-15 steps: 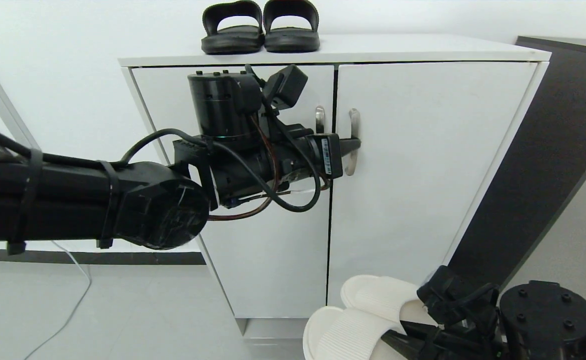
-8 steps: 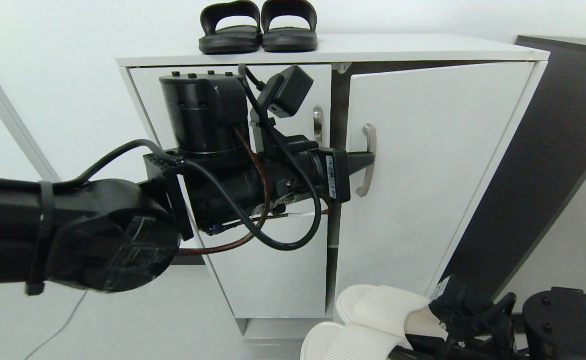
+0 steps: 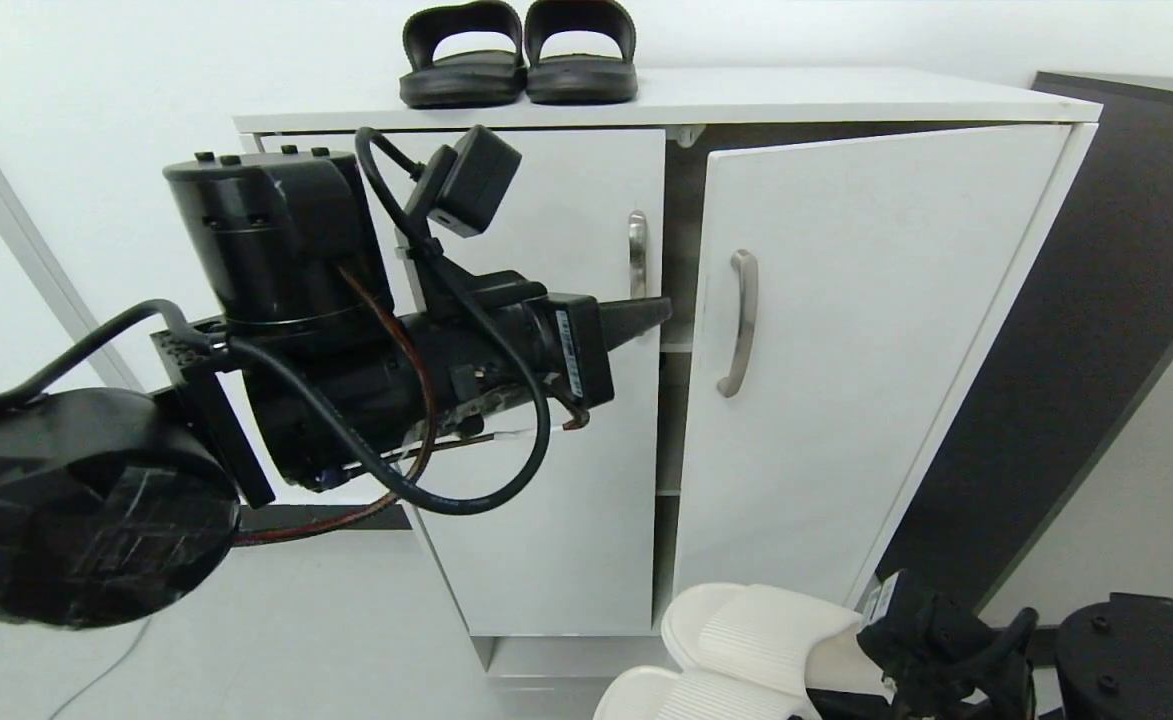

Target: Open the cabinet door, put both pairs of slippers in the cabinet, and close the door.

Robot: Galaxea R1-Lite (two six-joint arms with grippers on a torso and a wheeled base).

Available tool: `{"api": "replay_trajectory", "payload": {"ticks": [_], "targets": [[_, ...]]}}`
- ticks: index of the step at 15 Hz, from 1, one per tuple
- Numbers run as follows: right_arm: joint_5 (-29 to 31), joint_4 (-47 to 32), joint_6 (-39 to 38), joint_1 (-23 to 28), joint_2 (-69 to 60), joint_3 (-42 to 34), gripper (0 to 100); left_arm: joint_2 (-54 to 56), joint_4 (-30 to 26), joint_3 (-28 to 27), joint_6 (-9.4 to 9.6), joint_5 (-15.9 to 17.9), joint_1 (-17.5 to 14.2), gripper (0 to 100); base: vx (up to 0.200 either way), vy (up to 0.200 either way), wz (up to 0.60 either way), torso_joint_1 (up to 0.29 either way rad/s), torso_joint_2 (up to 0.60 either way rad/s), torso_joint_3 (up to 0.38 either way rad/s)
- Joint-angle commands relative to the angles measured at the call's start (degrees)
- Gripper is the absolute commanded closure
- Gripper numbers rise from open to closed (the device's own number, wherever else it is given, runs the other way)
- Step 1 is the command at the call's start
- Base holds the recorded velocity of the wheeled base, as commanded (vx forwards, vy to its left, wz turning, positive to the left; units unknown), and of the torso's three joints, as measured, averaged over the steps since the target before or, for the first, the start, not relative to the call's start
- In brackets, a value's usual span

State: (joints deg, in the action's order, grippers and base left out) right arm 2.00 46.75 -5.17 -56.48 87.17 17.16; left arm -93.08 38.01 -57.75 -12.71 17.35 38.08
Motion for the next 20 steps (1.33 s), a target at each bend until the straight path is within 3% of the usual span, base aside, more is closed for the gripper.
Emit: {"api": "replay_trajectory", "payload": {"ticks": [1,3,8,13,16,18,20], "targets": [[0.02,0.01,-0.02,-0.03,0.1,-0.03,100,-2.81,-0.13,-2.81,-0.47,-0.21,-1.52,100,0.0,0.0,0.0,0.0,0.0,0.0],[0.11,0.01,-0.02,-0.21,0.19,-0.11,100,-4.83,-0.57,-5.89,-1.35,-0.3,-1.43,100,0.0,0.0,0.0,0.0,0.0,0.0],[0.11,0.01,1.04,-0.3,0.45,-0.38,100,-11.34,-0.13,-13.53,-1.44,0.06,-1.43,100,0.0,0.0,0.0,0.0,0.0,0.0],[0.11,0.01,1.04,-1.0,1.33,-0.55,100,-12.48,-0.13,-15.82,-1.96,-0.03,-1.26,100,0.0,0.0,0.0,0.0,0.0,0.0],[0.2,0.01,1.04,-1.97,2.03,-1.08,100,-12.04,-0.04,-15.64,-3.37,-0.38,-0.91,100,-0.2,0.0,0.0,0.002,0.0,0.007],[0.02,0.01,1.04,-2.32,2.03,-1.34,100,-9.41,-0.04,-12.13,-3.28,-0.38,1.99,100,-0.2,0.0,0.0,0.005,0.0,0.0],[-0.07,0.01,0.95,-3.29,2.03,-2.05,100,-6.77,-0.04,-8.35,-2.93,-0.56,7.18,100,-0.2,0.0,0.0,0.005,0.0,0.002]]}}
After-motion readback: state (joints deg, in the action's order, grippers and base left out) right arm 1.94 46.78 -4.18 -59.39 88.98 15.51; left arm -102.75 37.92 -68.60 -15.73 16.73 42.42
